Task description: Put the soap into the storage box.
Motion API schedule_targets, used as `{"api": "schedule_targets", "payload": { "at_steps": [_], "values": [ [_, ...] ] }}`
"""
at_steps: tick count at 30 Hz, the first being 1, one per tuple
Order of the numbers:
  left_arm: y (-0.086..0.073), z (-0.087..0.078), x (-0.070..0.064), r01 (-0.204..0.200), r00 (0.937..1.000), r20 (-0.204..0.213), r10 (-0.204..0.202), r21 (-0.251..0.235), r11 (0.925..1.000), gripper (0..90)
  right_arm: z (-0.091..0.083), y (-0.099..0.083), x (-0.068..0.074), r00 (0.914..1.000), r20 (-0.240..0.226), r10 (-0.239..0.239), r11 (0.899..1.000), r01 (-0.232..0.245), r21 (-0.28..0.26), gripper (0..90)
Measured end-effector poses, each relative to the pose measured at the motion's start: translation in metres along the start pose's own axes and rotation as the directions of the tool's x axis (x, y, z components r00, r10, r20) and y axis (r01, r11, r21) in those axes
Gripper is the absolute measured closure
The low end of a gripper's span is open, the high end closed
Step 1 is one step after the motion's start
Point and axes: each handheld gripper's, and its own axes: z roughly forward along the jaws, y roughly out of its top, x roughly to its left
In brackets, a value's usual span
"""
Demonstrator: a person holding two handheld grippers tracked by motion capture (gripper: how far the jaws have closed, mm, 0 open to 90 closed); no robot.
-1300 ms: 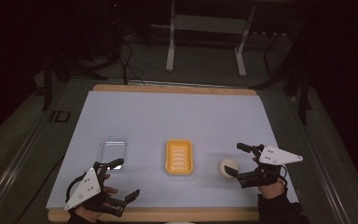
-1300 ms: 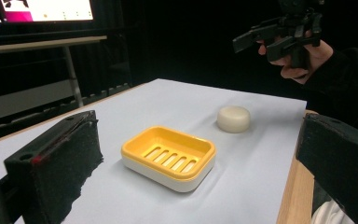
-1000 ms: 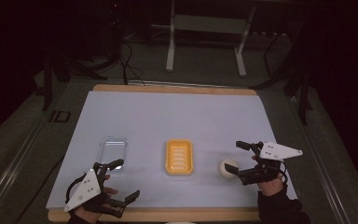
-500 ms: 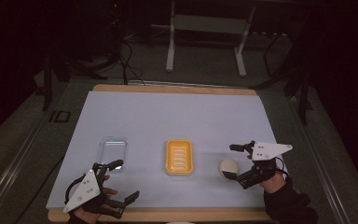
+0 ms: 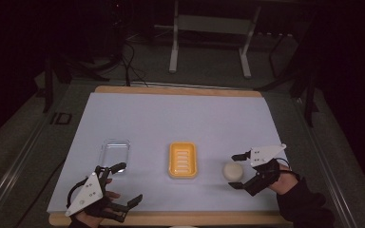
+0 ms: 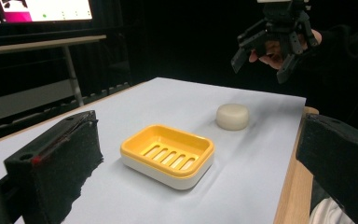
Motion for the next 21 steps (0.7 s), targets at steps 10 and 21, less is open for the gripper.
{"api": "schedule_targets", "payload": {
  "at_steps": [10,21],
  "values": [
    [-0.0001,0.0003,-0.0004,-0.003,1.0000,0.003,0.003,0.003,1.0000,0.1,0.0030,0.0031,-0.0065,0.9960,-0.069,0.056,0.991,-0.047,0.123,12.6],
    [-0.0006,0.0017,-0.0009,-0.003,1.0000,0.007,0.003,0.010,0.9999,0.1,0.0022,0.0045,-0.0096,0.9955,-0.063,0.070,0.969,-0.053,0.240,12.1]
  ]
}}
